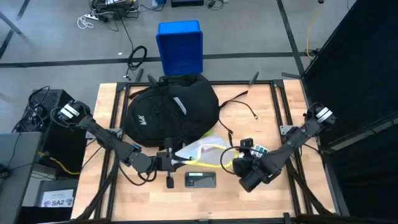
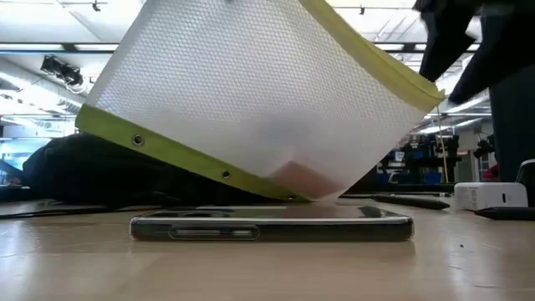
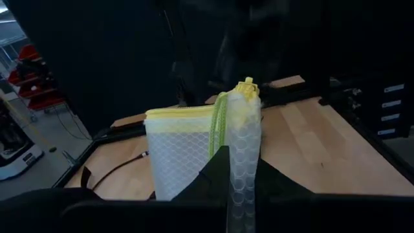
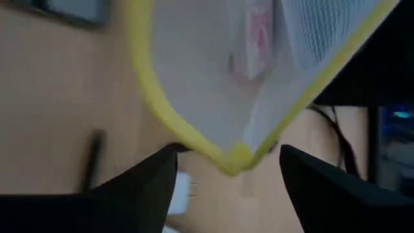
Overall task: Unpack backpack
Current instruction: Put the charger adapter into the zip bag
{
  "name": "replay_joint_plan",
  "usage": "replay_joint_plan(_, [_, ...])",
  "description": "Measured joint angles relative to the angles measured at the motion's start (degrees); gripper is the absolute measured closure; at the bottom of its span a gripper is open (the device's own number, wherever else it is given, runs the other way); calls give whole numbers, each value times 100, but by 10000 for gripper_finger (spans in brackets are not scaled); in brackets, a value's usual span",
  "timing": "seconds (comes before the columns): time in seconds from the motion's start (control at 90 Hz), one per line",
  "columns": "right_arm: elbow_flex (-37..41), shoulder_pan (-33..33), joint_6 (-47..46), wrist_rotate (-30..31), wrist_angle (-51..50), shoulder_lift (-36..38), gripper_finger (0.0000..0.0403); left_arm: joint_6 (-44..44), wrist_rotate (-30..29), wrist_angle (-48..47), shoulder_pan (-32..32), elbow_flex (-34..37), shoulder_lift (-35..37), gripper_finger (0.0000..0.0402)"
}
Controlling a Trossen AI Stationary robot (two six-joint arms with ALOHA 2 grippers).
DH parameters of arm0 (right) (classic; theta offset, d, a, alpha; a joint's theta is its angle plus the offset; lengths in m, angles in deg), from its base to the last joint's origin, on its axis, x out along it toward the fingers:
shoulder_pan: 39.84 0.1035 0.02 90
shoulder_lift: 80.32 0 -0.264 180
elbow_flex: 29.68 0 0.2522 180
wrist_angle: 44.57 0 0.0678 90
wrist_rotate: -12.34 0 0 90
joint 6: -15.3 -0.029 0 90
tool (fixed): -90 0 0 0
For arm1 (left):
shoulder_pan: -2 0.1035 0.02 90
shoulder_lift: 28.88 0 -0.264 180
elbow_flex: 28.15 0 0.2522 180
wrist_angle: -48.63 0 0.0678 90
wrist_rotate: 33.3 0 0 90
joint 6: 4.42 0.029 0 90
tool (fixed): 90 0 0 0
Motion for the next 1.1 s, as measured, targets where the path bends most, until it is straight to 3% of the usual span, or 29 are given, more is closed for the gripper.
replay_joint_plan(0.222, [128,-211,329,548,481,-2,149,-55,4,-45,0,0,0,402])
replay_joint_plan(0.333, [128,-291,745,524,993,-2,169,-55,2,-51,0,0,0,402])
replay_joint_plan(0.444, [128,-372,1023,374,1291,-3,226,-60,4,-53,0,0,0,402])
replay_joint_plan(0.6, [128,-432,1218,372,1422,-2,362,-64,7,-53,0,0,0,402])
replay_joint_plan(0.656, [110,-436,1262,384,1406,-5,388,-64,7,-50,0,0,0,402])
replay_joint_plan(0.844, [-294,-353,1302,986,1118,9,401,-56,7,-31,0,0,0,402])
replay_joint_plan(1.1, [-1551,-131,1711,1766,643,212,403,58,-176,20,-64,-2,382,402])
